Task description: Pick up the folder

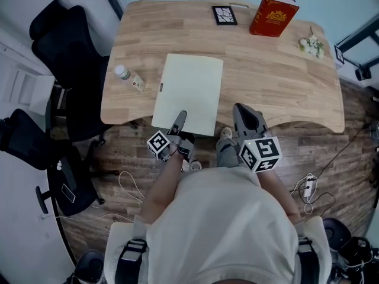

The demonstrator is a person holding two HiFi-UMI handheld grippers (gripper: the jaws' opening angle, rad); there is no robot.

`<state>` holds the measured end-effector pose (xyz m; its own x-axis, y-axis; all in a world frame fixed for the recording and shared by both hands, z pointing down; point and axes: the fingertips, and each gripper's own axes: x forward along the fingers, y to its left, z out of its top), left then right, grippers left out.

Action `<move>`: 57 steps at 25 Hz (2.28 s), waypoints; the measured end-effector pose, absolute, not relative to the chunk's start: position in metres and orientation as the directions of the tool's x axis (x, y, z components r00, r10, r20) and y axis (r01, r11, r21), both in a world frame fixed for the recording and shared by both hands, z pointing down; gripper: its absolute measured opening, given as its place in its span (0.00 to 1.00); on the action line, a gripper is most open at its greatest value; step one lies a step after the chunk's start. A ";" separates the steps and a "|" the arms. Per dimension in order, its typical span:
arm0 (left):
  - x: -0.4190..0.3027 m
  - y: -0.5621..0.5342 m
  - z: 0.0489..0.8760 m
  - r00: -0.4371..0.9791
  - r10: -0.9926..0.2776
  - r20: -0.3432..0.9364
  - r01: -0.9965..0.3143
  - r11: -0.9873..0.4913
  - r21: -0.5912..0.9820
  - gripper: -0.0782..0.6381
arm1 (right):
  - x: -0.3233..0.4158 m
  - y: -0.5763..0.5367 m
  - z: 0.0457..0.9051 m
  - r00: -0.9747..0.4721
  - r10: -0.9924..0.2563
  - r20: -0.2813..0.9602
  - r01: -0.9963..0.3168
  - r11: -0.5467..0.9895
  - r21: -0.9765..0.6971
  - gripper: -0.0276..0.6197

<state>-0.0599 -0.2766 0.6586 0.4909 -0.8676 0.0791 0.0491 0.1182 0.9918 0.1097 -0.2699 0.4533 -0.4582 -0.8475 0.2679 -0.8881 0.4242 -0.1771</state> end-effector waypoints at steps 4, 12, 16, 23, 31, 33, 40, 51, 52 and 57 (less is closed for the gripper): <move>-0.061 -0.276 0.653 0.501 -0.863 0.070 0.025 0.095 0.995 0.55 | 0.108 -0.265 0.452 -0.454 -0.851 0.265 -0.890 0.420 -0.176 0.07; -0.065 -0.268 0.640 0.503 -0.863 0.037 0.041 0.066 0.997 0.51 | 0.106 -0.252 0.451 -0.445 -0.856 0.262 -0.894 0.409 -0.182 0.07; -0.072 -0.259 0.641 0.500 -0.864 0.051 0.036 0.080 0.996 0.50 | 0.103 -0.244 0.451 -0.444 -0.858 0.260 -0.894 0.406 -0.187 0.07; -0.080 -0.243 0.626 0.513 -0.858 0.008 0.052 0.041 0.998 0.50 | 0.092 -0.228 0.448 -0.446 -0.860 0.248 -0.893 0.407 -0.193 0.07; -0.084 -0.229 0.605 0.540 -0.841 -0.033 0.070 0.006 0.998 0.50 | 0.080 -0.210 0.446 -0.439 -0.867 0.234 -0.895 0.400 -0.199 0.07; -0.086 -0.226 0.599 0.544 -0.838 -0.043 0.078 0.000 0.997 0.50 | 0.079 -0.207 0.445 -0.435 -0.871 0.229 -0.896 0.395 -0.200 0.07; -0.091 -0.216 0.577 0.549 -0.833 -0.065 0.101 -0.011 0.995 0.50 | 0.078 -0.198 0.445 -0.420 -0.881 0.218 -0.902 0.378 -0.209 0.07; -0.107 -0.201 0.539 0.544 -0.831 -0.114 0.138 -0.044 0.989 0.50 | 0.076 -0.190 0.446 -0.404 -0.892 0.200 -0.906 0.361 -0.222 0.07; -0.108 -0.200 0.535 0.544 -0.831 -0.117 0.141 -0.047 0.989 0.50 | 0.076 -0.191 0.446 -0.403 -0.893 0.199 -0.906 0.359 -0.224 0.07; -0.111 -0.195 0.522 0.549 -0.826 -0.127 0.145 -0.055 0.988 0.50 | 0.075 -0.191 0.446 -0.404 -0.894 0.196 -0.906 0.360 -0.224 0.07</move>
<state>-0.1114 -0.1951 0.5224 0.5493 -0.8259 -0.1269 0.1455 -0.0551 0.9878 0.0754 -0.1909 0.4462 -0.4038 -0.8937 0.1957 -0.9056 0.3603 -0.2236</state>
